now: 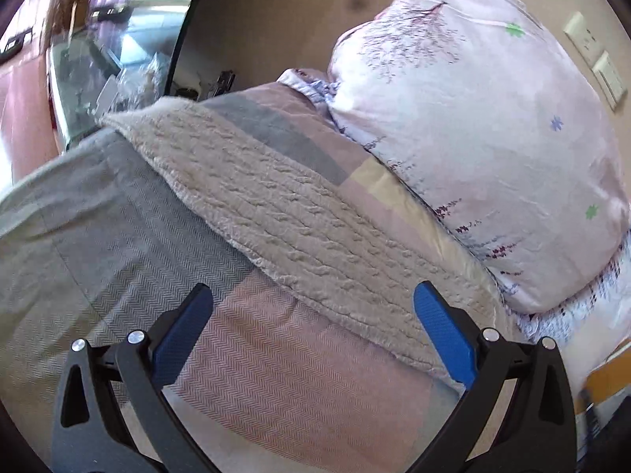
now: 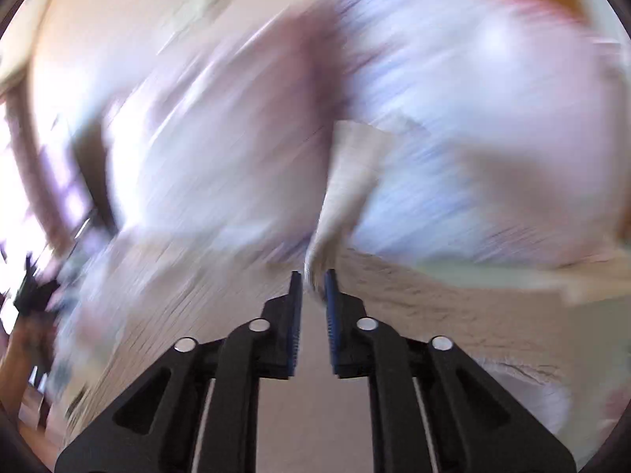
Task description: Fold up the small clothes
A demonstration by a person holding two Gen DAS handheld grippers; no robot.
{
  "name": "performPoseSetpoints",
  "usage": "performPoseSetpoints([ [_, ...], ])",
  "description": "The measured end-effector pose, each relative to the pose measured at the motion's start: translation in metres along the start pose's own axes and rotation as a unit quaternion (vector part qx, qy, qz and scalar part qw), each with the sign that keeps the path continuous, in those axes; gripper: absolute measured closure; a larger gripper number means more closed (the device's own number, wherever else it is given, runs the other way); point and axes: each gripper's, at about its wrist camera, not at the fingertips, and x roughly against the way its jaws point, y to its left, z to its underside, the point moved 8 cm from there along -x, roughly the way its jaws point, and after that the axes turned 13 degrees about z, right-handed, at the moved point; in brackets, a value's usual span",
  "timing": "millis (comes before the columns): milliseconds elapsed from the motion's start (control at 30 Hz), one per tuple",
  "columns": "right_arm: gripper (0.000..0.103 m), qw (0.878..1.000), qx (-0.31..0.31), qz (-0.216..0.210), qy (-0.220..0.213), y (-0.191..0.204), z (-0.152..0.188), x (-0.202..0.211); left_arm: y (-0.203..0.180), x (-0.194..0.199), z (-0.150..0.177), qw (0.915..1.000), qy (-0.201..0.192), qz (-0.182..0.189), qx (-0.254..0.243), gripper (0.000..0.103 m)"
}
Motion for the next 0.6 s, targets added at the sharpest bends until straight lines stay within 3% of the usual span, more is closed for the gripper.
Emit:
performPoseSetpoints([
  [33,0.082,0.999,0.024,-0.029,0.031,0.029,0.014,-0.011,0.004,-0.001,-0.003,0.9997,-0.001,0.013,0.022,0.002],
  [100,0.079,0.997,0.038,-0.046,0.040,0.051,0.029,-0.015,0.009,0.002,-0.010,0.9992,-0.011,0.015,0.035,0.002],
  [133,0.066,0.998,0.037,-0.037,0.028,0.048,0.029,-0.011,0.013,0.003,-0.014,0.9989,-0.012,0.013,0.042,0.002],
  [167,0.045,0.999,0.031,-0.023,0.015,0.038,0.026,-0.006,0.018,0.003,-0.018,0.9984,-0.018,0.014,0.052,0.002],
  [233,0.027,1.000,-0.001,0.006,-0.010,0.007,0.017,0.003,0.028,0.005,-0.026,0.9963,-0.033,0.025,0.076,0.007],
  [367,0.025,0.997,-0.053,0.048,-0.007,-0.057,0.011,0.008,0.052,0.006,-0.048,0.9884,-0.064,0.039,0.132,0.026],
  [500,0.024,0.993,-0.085,0.082,0.000,-0.094,0.030,0.019,0.073,0.002,-0.069,0.9806,-0.077,0.035,0.177,0.045],
  [567,0.023,0.992,-0.095,0.088,0.001,-0.105,0.036,0.022,0.076,-0.003,-0.076,0.9814,-0.072,0.024,0.176,0.076],
  [600,0.023,0.991,-0.101,0.090,0.002,-0.110,0.039,0.025,0.073,-0.006,-0.077,0.9833,-0.062,0.017,0.170,0.098],
])
